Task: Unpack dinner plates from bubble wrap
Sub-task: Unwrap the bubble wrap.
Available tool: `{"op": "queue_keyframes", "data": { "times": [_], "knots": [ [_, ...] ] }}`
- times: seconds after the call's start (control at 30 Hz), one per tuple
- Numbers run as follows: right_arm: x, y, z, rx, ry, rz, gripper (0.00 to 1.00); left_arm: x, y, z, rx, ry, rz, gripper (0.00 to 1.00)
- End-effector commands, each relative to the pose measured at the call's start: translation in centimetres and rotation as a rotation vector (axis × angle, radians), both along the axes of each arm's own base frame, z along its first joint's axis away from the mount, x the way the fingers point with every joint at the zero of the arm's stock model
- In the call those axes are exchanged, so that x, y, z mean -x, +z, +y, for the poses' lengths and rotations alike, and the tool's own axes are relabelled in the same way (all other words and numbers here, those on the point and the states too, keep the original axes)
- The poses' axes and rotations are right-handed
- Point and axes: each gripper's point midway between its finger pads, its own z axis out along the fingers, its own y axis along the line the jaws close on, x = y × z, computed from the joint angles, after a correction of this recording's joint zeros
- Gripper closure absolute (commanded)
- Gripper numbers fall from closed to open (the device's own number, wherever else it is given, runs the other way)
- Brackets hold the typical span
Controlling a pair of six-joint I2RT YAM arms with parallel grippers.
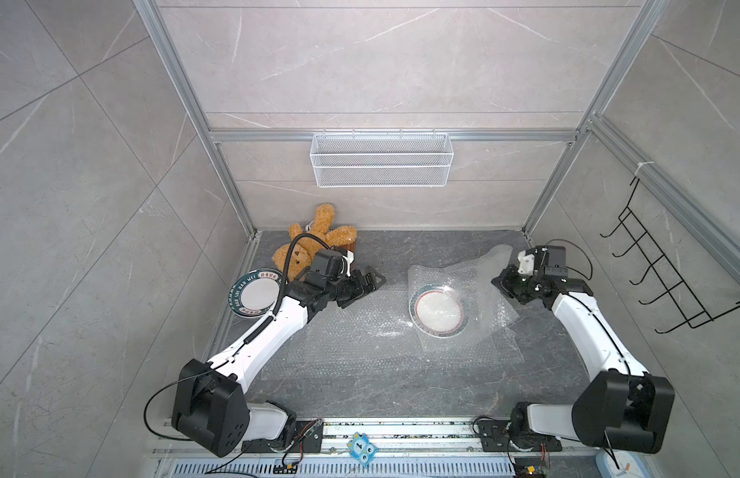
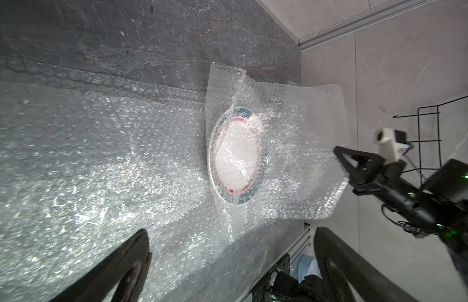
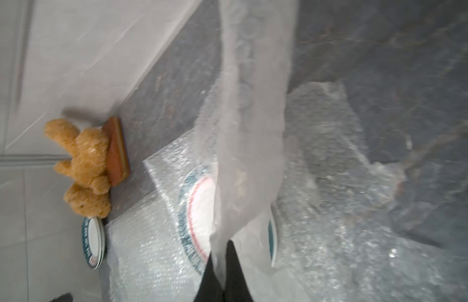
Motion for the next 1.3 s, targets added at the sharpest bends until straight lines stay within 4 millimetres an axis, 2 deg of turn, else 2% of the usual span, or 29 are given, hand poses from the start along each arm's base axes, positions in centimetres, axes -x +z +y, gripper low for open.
{"op": "queue_keyframes", "data": {
  "times": [0.0, 0.1, 0.2, 0.27, 0.4, 0.5, 0.67, 0.8, 0.83, 0.9, 1.03, 1.17, 1.27],
  "knots": [
    [1.8, 2.5, 4.1, -0.014, 0.047, 0.008, 1.0, 0.6, 2.1, 2.4, -0.103, 0.019, -0.071, 0.0],
    [2.1, 4.5, 10.4, -0.038, 0.152, -0.029, 1.0, 0.7, 2.4, 4.4, -0.143, 0.08, -0.062, 0.0],
    [2.5, 4.9, 17.7, -0.044, 0.267, -0.036, 1.0, 0.6, 2.1, 6.2, -0.174, 0.141, -0.022, 0.0],
    [2.6, 4.5, 22.6, -0.058, 0.332, -0.045, 0.99, 0.6, 1.8, 7.5, -0.202, 0.192, 0.003, 0.0],
    [2.7, 2.4, 32.0, -0.075, 0.409, -0.039, 0.98, 0.4, 1.6, 10.1, -0.209, 0.3, 0.029, 0.01],
    [3.1, 0.7, 38.3, -0.065, 0.457, -0.039, 0.98, 0.2, 1.7, 12.0, -0.194, 0.382, 0.055, 0.01],
    [3.9, -3.0, 45.6, -0.071, 0.511, -0.021, 0.91, 0.4, 2.8, 14.6, -0.191, 0.488, 0.027, 0.01],
    [5.5, -4.6, 50.1, -0.076, 0.594, -0.044, 0.69, 0.8, 3.2, 16.2, -0.217, 0.538, 0.012, 0.01],
    [5.7, -5.0, 51.0, -0.079, 0.623, -0.033, 0.66, 0.8, 3.3, 16.4, -0.218, 0.543, 0.008, 0.01],
    [6.0, -4.6, 52.5, -0.095, 0.684, -0.021, 0.58, 0.9, 3.2, 16.7, -0.222, 0.552, 0.01, 0.01],
    [6.7, -2.6, 52.9, -0.068, 0.777, -0.024, 0.39, 1.2, 3.5, 17.5, -0.235, 0.573, 0.002, 0.01],
    [5.7, -0.9, 50.2, -0.041, 0.753, -0.011, 0.33, 1.6, 3.7, 17.7, -0.242, 0.566, -0.015, 0.01],
    [4.1, 0.5, 46.9, -0.037, 0.706, -0.01, 0.33, 1.9, 3.3, 17.1, -0.232, 0.524, -0.015, 0.02]
  ]
}}
